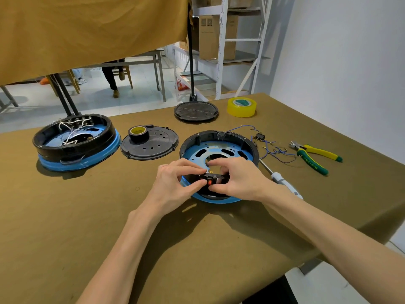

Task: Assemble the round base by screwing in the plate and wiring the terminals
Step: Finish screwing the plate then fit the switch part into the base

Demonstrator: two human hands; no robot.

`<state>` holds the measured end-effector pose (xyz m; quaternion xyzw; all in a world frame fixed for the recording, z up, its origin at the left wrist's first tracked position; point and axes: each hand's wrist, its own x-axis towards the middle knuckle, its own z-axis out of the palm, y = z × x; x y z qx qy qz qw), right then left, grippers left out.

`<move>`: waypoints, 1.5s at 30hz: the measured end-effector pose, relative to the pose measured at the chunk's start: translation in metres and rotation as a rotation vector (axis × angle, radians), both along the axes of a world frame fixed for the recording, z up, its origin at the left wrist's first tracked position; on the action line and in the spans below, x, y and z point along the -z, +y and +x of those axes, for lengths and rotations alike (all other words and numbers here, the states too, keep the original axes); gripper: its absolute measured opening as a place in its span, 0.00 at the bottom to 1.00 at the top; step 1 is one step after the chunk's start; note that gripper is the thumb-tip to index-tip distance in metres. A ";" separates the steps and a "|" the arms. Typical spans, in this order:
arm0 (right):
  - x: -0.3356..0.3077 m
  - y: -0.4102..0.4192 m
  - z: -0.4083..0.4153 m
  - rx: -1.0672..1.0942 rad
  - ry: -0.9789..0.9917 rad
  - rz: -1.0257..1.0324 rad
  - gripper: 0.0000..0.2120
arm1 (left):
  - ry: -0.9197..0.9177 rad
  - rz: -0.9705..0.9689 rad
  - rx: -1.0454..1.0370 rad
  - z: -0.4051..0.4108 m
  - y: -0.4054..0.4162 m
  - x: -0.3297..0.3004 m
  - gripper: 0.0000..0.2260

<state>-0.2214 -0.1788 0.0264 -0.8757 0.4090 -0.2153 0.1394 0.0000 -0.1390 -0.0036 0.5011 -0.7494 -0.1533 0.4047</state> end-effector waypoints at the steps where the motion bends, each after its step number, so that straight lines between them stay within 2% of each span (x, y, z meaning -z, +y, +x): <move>1: -0.001 0.000 -0.001 -0.017 0.007 0.013 0.30 | -0.010 0.002 0.002 0.001 0.002 0.000 0.12; 6: 0.002 0.004 -0.004 -0.035 -0.024 0.000 0.25 | -0.018 -0.020 0.001 0.001 0.011 0.000 0.11; 13: -0.001 -0.001 -0.005 -0.020 -0.067 0.092 0.29 | -0.044 -0.016 0.049 0.001 0.014 -0.004 0.18; 24: -0.010 -0.004 -0.007 -0.060 -0.066 0.246 0.24 | 0.042 0.002 0.057 0.000 0.013 -0.006 0.12; 29: -0.006 0.005 -0.005 -0.075 -0.127 0.148 0.23 | 0.052 0.012 0.047 -0.002 0.011 -0.007 0.11; 34: -0.007 0.009 -0.004 -0.067 -0.141 0.150 0.18 | 0.049 0.010 0.039 -0.003 0.012 -0.007 0.12; 36: -0.007 0.009 -0.008 -0.070 -0.102 0.136 0.19 | 0.034 0.015 0.045 -0.001 0.014 -0.004 0.14; 40: -0.008 0.007 -0.011 -0.073 0.034 0.092 0.29 | 0.008 0.038 0.044 0.005 0.016 -0.001 0.21; 45: -0.008 0.007 -0.003 -0.020 0.102 0.014 0.21 | 0.018 0.025 0.024 0.002 0.018 0.000 0.18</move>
